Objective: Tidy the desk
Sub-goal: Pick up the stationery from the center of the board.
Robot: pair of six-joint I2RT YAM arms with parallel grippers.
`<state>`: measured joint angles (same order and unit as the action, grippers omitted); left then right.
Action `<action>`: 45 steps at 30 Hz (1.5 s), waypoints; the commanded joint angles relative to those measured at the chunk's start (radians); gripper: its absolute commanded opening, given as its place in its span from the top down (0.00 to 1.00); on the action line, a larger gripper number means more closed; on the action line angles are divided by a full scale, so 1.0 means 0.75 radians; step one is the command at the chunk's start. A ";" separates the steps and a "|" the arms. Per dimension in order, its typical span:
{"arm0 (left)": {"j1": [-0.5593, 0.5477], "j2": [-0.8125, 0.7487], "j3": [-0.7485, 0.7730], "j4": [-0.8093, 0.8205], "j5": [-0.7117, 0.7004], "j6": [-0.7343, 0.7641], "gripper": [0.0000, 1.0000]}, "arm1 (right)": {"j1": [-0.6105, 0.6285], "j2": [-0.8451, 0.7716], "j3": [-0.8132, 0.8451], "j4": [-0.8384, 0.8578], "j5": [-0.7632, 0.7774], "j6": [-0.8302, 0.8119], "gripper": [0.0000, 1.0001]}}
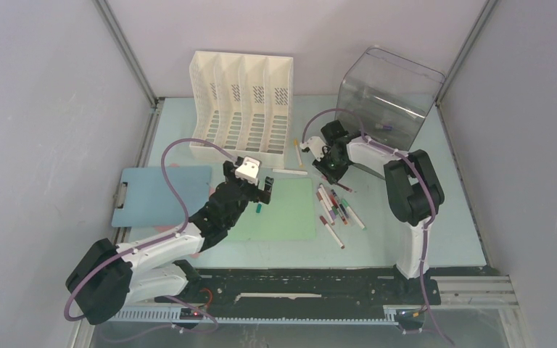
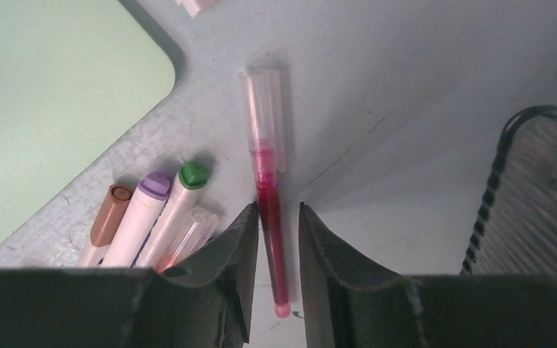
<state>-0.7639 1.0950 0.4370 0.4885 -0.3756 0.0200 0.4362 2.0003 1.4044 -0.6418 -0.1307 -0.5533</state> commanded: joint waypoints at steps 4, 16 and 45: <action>-0.008 -0.006 0.025 0.047 -0.019 0.033 0.00 | 0.013 0.036 0.049 0.025 0.045 0.022 0.68; -0.012 -0.002 0.026 0.044 -0.024 0.037 0.00 | 0.014 -0.005 0.058 0.022 0.043 0.024 0.95; -0.033 0.035 0.061 0.017 -0.042 0.053 0.00 | -0.092 -0.626 -0.111 0.196 -0.130 -0.023 1.00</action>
<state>-0.7776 1.1130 0.4377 0.4866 -0.3874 0.0322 0.3901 1.5703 1.3361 -0.5617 -0.2379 -0.5594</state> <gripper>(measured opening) 0.996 0.017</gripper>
